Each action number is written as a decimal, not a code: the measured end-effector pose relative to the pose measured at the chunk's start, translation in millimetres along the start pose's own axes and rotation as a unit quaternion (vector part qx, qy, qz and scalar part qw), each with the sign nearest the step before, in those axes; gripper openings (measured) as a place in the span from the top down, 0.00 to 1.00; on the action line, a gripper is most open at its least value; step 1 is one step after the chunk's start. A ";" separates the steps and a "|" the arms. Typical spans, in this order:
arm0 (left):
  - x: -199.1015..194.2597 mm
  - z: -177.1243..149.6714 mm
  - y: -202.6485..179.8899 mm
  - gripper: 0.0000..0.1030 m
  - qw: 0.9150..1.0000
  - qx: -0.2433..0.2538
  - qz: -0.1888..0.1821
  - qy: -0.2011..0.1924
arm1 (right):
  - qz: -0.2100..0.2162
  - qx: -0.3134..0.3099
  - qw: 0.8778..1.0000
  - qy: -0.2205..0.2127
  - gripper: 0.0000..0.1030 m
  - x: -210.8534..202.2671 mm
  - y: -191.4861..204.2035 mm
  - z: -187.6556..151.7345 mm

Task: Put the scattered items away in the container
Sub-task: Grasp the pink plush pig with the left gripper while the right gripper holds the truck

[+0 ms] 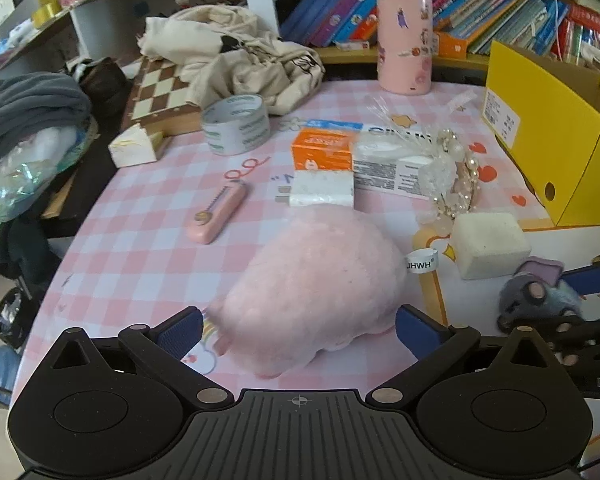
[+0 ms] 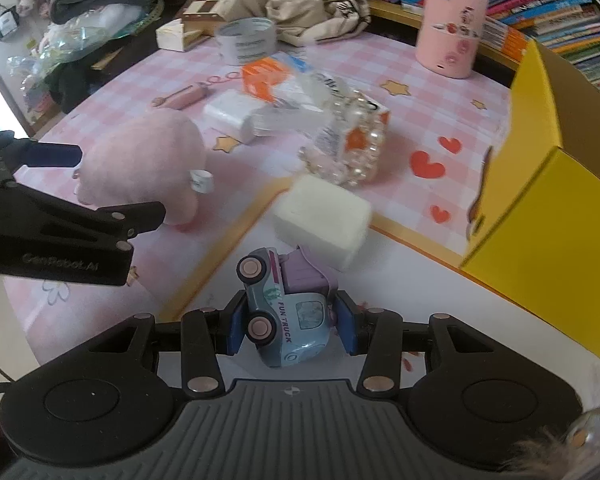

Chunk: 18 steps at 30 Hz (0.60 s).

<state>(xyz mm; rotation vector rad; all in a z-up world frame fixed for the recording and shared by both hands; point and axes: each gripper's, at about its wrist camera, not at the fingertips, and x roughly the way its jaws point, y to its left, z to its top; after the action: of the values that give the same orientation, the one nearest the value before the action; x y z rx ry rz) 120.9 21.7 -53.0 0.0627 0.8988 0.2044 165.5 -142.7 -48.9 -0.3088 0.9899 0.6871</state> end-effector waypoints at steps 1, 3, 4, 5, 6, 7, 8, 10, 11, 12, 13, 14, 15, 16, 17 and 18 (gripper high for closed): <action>2.1 0.6 -0.8 0.00 1.000 0.001 0.000 0.001 | -0.002 0.001 1.000 0.001 0.59 -0.6 -1.5 -1.1; 5.7 1.4 -2.1 0.00 1.000 0.004 0.001 0.001 | -0.005 0.005 1.000 0.002 0.59 -1.7 -4.5 -3.4; 7.1 1.3 -2.6 0.01 1.000 0.005 0.001 0.001 | -0.007 0.006 1.000 0.002 0.59 -2.2 -5.6 -4.5; 8.8 0.8 -3.0 0.01 1.000 0.006 0.000 0.002 | -0.009 0.008 1.000 0.003 0.59 -2.6 -6.5 -5.5; 10.6 -0.4 -3.2 0.01 1.000 0.007 -0.001 0.004 | -0.010 0.010 1.000 0.004 0.59 -3.1 -7.2 -6.4; 12.4 -1.8 -3.4 0.02 1.000 0.008 -0.001 0.006 | -0.012 0.012 1.000 0.004 0.59 -3.5 -7.8 -7.2; 14.1 -3.2 -3.6 0.02 1.000 0.009 -0.002 0.008 | -0.014 0.013 1.000 0.004 0.59 -4.0 -8.4 -8.0; 14.9 -5.6 -0.6 0.06 1.000 -0.002 -0.007 0.012 | -0.018 0.015 1.000 0.004 0.59 -5.4 -8.9 -9.4; 15.1 -6.7 1.1 0.12 1.000 -0.009 -0.009 0.014 | -0.019 0.016 1.000 0.003 0.59 -6.2 -9.0 -9.9; 15.3 -7.9 2.9 0.18 1.000 -0.016 -0.012 0.016 | -0.019 0.016 1.000 0.002 0.59 -7.1 -8.8 -10.6; 15.4 -9.1 4.7 0.21 0.999 -0.023 -0.015 0.018 | -0.020 0.016 1.000 0.001 0.59 -7.9 -8.6 -11.5; 15.6 -10.2 6.5 0.32 0.999 -0.030 -0.017 0.020 | -0.020 0.016 1.000 0.000 0.59 -8.7 -8.3 -12.3; 14.4 -10.8 8.1 0.35 0.999 -0.034 -0.018 0.020 | -0.020 0.016 1.000 -0.001 0.59 -9.6 -7.8 -13.3; 12.4 -11.4 9.8 0.36 0.999 -0.040 -0.020 0.018 | -0.021 0.016 1.000 -0.003 0.59 -10.5 -7.3 -14.4; 10.5 -12.3 11.4 0.39 0.999 -0.045 -0.023 0.017 | -0.023 0.016 1.000 -0.005 0.59 -11.9 -7.1 -15.0; 7.8 -13.3 13.3 0.41 0.998 -0.055 -0.028 0.015 | -0.024 0.017 1.000 -0.009 0.59 -13.6 -7.1 -15.6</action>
<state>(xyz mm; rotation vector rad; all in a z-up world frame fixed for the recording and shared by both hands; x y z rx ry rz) 113.2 35.9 -65.4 -0.0684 0.9164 0.2024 154.9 -161.7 -46.0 -0.2960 0.9732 0.6275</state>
